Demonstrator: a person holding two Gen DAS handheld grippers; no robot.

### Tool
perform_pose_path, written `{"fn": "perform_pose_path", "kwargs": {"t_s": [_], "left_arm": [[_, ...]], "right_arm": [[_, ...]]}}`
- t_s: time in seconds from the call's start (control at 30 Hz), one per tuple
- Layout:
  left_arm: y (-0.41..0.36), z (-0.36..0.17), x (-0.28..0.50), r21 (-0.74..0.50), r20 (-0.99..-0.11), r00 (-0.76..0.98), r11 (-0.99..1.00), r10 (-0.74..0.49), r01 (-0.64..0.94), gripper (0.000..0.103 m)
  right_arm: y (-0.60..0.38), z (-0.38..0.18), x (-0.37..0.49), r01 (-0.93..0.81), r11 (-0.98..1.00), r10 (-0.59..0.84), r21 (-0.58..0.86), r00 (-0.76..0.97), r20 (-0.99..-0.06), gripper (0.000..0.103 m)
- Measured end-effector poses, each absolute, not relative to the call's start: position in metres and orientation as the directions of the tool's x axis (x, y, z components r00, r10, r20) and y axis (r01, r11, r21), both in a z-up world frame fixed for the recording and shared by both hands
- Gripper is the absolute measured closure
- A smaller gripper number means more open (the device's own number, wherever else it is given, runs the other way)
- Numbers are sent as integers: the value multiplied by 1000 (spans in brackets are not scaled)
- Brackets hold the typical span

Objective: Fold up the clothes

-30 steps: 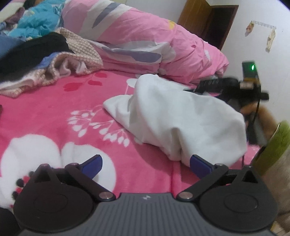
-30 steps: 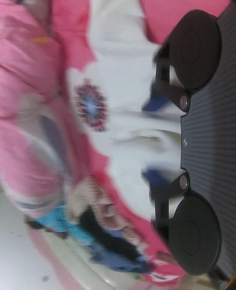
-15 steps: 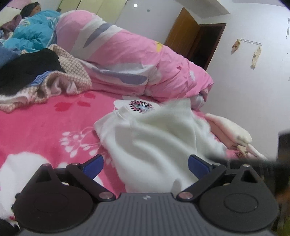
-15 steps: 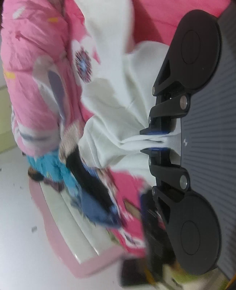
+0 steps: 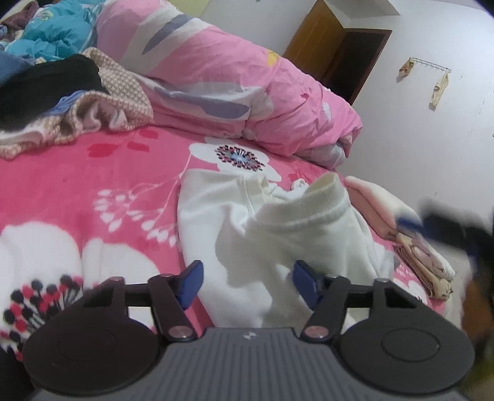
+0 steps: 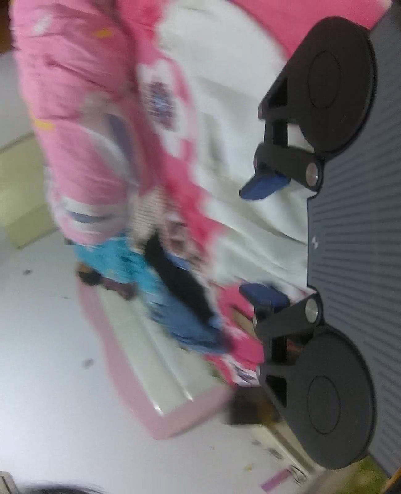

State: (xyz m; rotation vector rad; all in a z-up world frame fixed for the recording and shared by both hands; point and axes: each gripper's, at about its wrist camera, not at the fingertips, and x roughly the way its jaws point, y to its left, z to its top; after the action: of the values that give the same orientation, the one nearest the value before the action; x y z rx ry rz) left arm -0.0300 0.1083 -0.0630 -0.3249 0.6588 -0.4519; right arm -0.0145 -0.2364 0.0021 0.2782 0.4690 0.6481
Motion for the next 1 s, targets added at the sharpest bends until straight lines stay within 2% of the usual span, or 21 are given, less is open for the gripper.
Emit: {"fn": "perform_pose_path", "kwargs": {"t_s": [0.17, 0.2, 0.27, 0.3, 0.33, 0.43, 0.6, 0.77, 0.87, 1.0], "left_arm": [[100, -62, -46, -454, -510, 657, 822, -556, 343, 47], [98, -62, -49, -464, -506, 644, 810, -574, 358, 47], [92, -62, -53, -481, -499, 616, 786, -609, 388, 44], [89, -62, -54, -486, -496, 605, 776, -623, 401, 43], [87, -62, -55, -487, -492, 597, 769, -633, 414, 41], [80, -64, -54, -489, -488, 574, 750, -658, 445, 37], [74, -67, -49, -507, -493, 548, 735, -676, 451, 34], [70, -71, -48, -498, -522, 555, 759, -648, 419, 36], [69, -73, -45, -487, -547, 556, 778, -626, 397, 44], [75, -74, -42, -490, -564, 567, 795, -601, 356, 54]], "right_arm": [[-232, -12, 39, -436, 828, 560, 352, 670, -488, 40], [-231, -18, 46, -422, 836, 549, 351, 652, -523, 44], [-227, -29, 60, -396, 851, 525, 345, 612, -591, 66], [-226, -35, 67, -383, 858, 512, 342, 590, -624, 83], [-224, -41, 74, -370, 866, 498, 338, 568, -655, 89], [-223, -56, 79, -338, 884, 461, 324, 505, -730, 97], [-239, -71, -23, -285, 904, 425, 319, 508, -749, 99], [-234, -92, -86, -212, 891, 451, 403, 524, -722, 100], [-234, -88, -101, -219, 898, 439, 382, 532, -724, 99], [-263, -36, -95, -236, 900, 424, 365, 663, -617, 98]]}}
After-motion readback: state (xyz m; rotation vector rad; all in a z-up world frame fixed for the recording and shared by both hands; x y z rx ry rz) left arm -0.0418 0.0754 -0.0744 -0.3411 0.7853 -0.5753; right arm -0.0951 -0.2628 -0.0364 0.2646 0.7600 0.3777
